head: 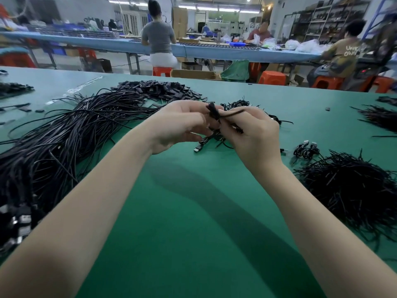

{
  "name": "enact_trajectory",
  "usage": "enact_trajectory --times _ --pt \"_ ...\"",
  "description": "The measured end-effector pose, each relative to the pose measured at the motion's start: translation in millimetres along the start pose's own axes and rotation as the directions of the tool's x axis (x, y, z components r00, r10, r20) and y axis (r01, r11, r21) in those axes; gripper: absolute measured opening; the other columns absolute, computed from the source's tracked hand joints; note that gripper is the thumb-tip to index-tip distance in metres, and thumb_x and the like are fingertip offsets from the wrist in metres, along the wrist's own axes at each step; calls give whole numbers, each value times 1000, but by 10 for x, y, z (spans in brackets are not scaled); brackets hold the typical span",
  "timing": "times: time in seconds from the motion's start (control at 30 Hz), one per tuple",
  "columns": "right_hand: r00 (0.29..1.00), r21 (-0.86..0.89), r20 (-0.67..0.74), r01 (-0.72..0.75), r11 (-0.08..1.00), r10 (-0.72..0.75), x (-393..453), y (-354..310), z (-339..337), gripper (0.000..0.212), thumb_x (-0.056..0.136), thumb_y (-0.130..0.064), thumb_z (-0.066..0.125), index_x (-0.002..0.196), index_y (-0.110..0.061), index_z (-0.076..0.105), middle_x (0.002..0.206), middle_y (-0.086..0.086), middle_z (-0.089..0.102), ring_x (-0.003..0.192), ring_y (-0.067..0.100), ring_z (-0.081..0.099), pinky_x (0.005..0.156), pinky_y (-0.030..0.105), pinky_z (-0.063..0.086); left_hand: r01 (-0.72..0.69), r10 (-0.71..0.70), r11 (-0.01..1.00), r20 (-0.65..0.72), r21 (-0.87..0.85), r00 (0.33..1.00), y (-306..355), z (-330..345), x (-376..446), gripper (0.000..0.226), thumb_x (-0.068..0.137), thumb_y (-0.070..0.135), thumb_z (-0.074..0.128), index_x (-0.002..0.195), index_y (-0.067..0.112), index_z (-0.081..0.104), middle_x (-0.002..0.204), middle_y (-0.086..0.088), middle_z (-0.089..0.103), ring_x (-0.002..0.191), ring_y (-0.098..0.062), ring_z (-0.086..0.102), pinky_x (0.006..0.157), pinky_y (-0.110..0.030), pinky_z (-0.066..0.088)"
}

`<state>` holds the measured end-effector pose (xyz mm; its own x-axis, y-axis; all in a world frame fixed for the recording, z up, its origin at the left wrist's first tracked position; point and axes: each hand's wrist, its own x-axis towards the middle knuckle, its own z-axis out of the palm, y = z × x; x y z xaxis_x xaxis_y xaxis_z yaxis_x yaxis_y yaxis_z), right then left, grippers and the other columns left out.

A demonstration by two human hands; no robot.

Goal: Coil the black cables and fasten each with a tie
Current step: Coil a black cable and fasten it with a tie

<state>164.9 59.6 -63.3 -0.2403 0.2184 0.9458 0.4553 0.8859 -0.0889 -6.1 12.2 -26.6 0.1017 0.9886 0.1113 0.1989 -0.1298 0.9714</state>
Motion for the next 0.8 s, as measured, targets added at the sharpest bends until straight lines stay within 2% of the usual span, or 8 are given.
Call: enact_trajectory --times 0.1,0.23,0.37,0.47,0.57,0.67,0.73,0.8 --pt "1000 -4 -13 10 1000 -10 -9 -1 15 9 79 1 71 87 1 75 81 13 71 75 29 67 73 29 51 -97 101 975 -13 202 995 -44 0 -14 11 91 32 64 83 35 72 77 14 68 69 -2 61 62 -16 50" --pt "998 -27 -32 50 998 -51 -34 -7 46 7 81 -1 71 87 2 75 80 13 71 73 29 67 73 31 52 -99 136 934 -86 342 987 -76 38 37 29 92 55 51 75 39 68 77 5 59 70 -7 54 67 -27 50" --pt "976 -124 -22 214 969 -218 -93 21 47 6 84 0 69 85 5 73 79 15 69 70 32 66 67 37 54 54 -44 988 -71 145 997 -84 95 67 39 96 45 51 65 23 61 64 3 56 51 -11 51 51 -20 42" --pt "955 -190 23 295 937 -296 -144 20 27 8 84 -2 69 79 3 72 75 12 68 68 30 65 64 36 53 297 -294 955 85 -20 952 -137 97 86 44 96 42 45 57 24 51 54 7 47 44 -9 44 44 -17 32" --pt "962 -138 257 135 981 -96 -176 -8 79 8 82 -8 68 81 -1 72 78 12 68 71 32 66 62 36 53 397 -415 896 54 201 908 -232 51 110 55 98 46 34 56 21 58 51 10 51 42 -7 48 46 -17 30" --pt "846 -208 466 -179 962 258 -97 94 148 12 85 -15 63 92 -9 71 90 9 69 75 30 63 61 35 50 368 -351 596 -181 713 919 -363 -51 160 57 98 49 27 78 18 70 70 5 67 58 -14 62 64 -23 48" --pt "863 -345 386 -193 918 326 79 284 182 14 90 -16 57 94 -10 69 89 7 68 68 23 56 52 26 41 389 -299 377 -287 840 910 -463 -150 190 56 97 54 28 89 16 69 80 -2 69 78 -21 65 86 -35 51" --pt "833 -492 314 -268 828 456 335 550 235 21 96 -14 48 105 -8 65 98 12 68 73 25 56 54 25 35 436 -294 300 -352 849 889 -523 -224 203 52 96 55 32 90 15 65 87 -2 69 86 -22 63 88 -36 48"
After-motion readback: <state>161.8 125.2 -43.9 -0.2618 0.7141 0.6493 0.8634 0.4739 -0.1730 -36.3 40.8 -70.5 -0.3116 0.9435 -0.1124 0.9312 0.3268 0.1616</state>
